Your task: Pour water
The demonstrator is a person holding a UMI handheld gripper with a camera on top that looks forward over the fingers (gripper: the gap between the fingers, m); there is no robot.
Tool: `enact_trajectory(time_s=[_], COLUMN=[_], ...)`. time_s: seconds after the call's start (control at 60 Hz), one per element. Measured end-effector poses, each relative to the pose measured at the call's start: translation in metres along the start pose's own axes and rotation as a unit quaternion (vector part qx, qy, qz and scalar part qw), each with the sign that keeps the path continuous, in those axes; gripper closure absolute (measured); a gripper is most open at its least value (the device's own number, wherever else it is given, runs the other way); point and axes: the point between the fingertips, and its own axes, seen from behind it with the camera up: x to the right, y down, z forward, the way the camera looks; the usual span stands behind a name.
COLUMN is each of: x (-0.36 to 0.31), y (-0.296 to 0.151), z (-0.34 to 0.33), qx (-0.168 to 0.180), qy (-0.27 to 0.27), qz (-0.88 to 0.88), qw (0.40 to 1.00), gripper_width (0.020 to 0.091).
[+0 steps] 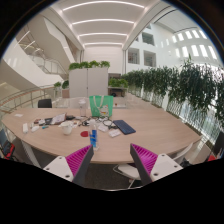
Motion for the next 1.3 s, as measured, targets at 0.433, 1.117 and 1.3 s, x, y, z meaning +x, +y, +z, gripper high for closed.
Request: enact_trajectory(time_s=[0.433,1.117,1.3], x=[-0.111,-0.116,-0.16], y=[0.056,0.016,-0.07], z=[0.274,0.42,0.45], qx=[0.026,-0.012,0.019], qy=[-0.005,-0.007,0.008], qz=[0.0,-0.051,-0.321], qw=[1.0,0.999,0.947], gripper_width=[0.0282,0.0734,0.0735])
